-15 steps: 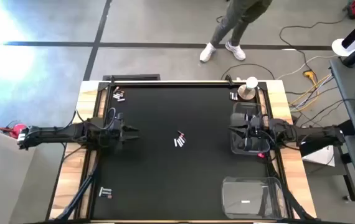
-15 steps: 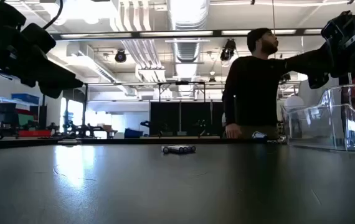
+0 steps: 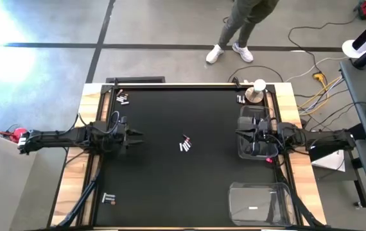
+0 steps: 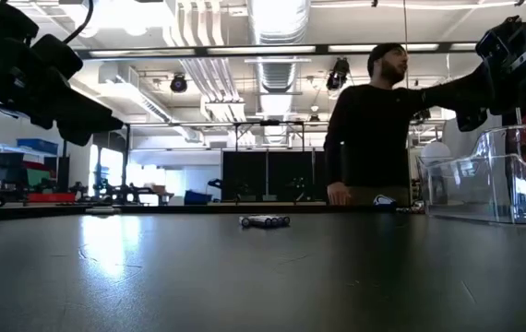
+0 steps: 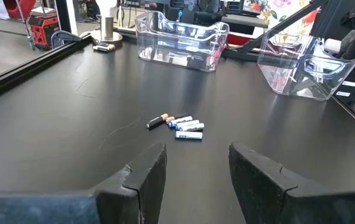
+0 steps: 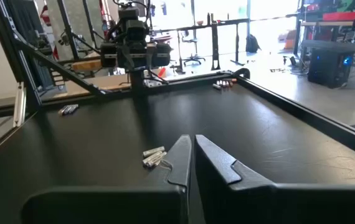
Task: Sort batteries
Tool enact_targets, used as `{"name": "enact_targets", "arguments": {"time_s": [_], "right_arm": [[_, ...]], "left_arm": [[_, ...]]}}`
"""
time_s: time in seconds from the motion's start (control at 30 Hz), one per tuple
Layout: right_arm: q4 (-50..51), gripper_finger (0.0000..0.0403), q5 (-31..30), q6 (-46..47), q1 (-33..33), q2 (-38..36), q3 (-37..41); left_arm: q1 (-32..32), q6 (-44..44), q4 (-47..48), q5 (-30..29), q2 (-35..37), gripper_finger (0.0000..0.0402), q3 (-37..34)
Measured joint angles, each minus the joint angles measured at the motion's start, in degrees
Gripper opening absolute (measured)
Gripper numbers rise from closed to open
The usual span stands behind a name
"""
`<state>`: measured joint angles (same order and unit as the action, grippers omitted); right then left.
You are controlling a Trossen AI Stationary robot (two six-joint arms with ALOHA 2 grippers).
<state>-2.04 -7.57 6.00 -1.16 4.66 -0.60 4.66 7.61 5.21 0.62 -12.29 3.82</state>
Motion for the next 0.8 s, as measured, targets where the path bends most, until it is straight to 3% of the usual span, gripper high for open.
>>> {"name": "enact_targets", "arguments": {"time_s": [0.73,0.8], "right_arm": [[0.0,0.0013,0.0,0.0,0.01,0.0,0.0],[-0.44,0.0013,-0.21,-3.82,-0.01,0.0,0.02]], "left_arm": [[0.01,-0.01,-0.02,-0.02,0.0,0.0155,0.0],[-0.01,0.0,-0.02,-0.02,0.0,0.0155,0.01]]}}
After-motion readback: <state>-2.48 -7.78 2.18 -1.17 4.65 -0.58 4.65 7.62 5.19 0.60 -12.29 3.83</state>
